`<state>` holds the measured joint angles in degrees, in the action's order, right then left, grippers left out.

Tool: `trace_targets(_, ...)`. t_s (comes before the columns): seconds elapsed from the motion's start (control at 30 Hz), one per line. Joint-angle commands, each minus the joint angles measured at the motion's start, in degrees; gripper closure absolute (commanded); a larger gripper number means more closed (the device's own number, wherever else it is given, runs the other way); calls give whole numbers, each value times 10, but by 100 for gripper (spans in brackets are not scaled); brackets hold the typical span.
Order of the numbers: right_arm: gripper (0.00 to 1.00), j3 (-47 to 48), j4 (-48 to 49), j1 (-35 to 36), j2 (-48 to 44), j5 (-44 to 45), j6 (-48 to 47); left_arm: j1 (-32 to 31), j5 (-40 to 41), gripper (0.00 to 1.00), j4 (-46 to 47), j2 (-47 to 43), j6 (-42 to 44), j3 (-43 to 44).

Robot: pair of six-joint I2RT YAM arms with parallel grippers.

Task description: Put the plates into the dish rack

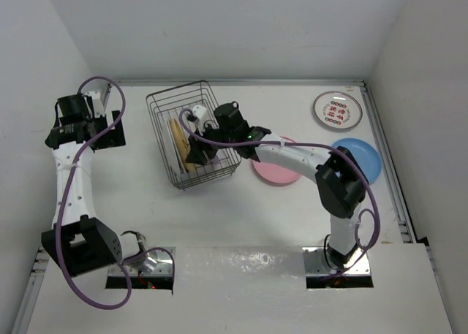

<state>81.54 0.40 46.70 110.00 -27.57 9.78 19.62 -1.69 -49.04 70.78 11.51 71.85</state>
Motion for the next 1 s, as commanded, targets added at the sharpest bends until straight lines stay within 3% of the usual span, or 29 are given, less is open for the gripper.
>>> trace_targets(0.0,47,39,-21,13,-65,-20,-44,0,-10,1,25,4,-9,11)
trace_targets(0.23,39,-18,27,18,-141,-22,-35,-4,-31,1,47,3,-4,21)
trace_targets(0.33,34,-16,-15,7,-176,10,-50,-8,-36,1,58,-3,0,27)
trace_targets(0.43,29,-26,-109,-86,-220,101,-24,-13,-32,1,74,-7,4,37)
trace_targets(0.57,23,-184,-57,-217,-304,54,34,-14,-30,1,91,-11,-10,37)
trace_targets(0.6,23,-203,-62,-225,-315,56,15,-14,-31,1,94,-11,-11,37)
trace_targets(0.63,23,-221,-104,-226,-321,68,-76,-16,-33,1,101,-12,-13,31)
trace_targets(0.7,24,-263,-150,-224,-297,131,-162,-16,-33,1,110,-11,-17,25)
trace_targets(0.77,32,-283,-203,-224,-234,170,-183,-16,-32,1,116,-6,-21,25)
trace_targets(0.8,33,-295,-191,-223,-225,203,-177,-16,-32,1,118,-3,-22,27)
trace_targets(0.97,35,-317,-93,-223,-197,205,-168,-16,-34,1,121,5,-25,36)
